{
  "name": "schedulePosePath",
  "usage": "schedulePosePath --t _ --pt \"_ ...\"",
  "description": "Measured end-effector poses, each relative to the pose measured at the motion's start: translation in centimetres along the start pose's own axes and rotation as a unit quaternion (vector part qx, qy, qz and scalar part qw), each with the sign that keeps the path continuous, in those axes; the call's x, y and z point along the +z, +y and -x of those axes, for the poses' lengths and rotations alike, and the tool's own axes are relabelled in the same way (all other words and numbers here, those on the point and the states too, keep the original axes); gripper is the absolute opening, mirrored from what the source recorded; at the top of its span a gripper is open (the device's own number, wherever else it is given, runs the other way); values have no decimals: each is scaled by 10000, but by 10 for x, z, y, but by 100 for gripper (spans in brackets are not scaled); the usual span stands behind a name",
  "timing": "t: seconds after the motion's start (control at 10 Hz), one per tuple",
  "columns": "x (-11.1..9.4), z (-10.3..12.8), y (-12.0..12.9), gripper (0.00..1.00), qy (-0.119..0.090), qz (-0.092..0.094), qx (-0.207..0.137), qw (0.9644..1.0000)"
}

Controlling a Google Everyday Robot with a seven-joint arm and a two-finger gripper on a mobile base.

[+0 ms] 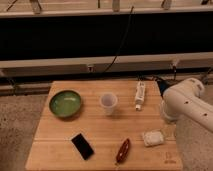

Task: Place the white sponge in the ceramic cup

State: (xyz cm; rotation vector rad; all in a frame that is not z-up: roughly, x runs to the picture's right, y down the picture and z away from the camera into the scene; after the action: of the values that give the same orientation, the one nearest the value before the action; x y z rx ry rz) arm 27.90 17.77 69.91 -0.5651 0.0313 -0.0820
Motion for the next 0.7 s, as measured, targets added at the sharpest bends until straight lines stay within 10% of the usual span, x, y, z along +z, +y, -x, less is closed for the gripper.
schedulePosePath --t 0.7 --pt "41 7 11 80 -109 69 -249 9996"
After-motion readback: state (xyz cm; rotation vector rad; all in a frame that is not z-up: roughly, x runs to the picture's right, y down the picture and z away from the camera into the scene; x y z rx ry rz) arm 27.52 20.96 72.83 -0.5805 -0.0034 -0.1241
